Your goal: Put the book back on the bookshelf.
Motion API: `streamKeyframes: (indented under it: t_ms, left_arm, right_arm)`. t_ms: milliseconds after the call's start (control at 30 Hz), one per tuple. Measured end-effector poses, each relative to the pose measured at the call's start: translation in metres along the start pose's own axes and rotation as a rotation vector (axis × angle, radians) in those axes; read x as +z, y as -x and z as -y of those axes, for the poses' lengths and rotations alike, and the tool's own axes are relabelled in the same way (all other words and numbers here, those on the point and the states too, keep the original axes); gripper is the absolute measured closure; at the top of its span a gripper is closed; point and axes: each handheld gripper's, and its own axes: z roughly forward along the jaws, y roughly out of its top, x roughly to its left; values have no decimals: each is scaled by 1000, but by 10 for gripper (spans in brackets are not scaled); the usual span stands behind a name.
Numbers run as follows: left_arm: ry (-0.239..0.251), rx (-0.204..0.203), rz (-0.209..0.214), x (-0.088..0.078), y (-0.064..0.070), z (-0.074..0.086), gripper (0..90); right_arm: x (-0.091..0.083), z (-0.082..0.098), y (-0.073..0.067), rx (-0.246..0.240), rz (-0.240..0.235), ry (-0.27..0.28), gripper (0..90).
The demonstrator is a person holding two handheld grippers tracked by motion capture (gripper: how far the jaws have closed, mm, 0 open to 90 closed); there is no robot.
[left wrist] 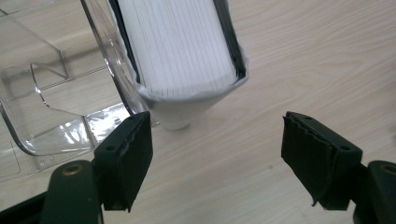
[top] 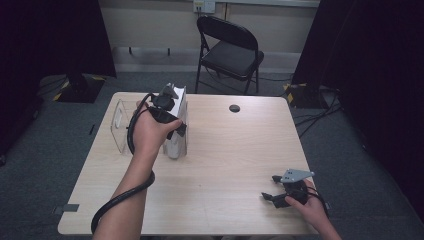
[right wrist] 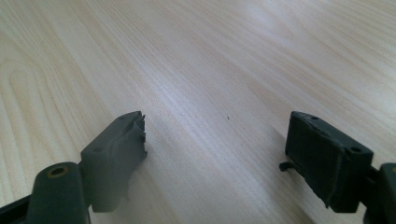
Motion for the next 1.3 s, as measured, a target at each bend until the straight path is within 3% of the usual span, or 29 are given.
streamKeyframes:
  t_ms: [400, 800, 1300]
  left_arm:
    - [13, 27, 17, 0, 3, 13, 252]
    - [35, 85, 56, 3, 17, 20, 251]
    - [53, 126, 103, 14, 34, 27, 252]
  right_arm:
    - [0, 0, 0, -3, 0, 1, 192]
    - [0, 0, 0, -3, 2, 2, 192]
    - [0, 0, 0, -3, 2, 2, 192]
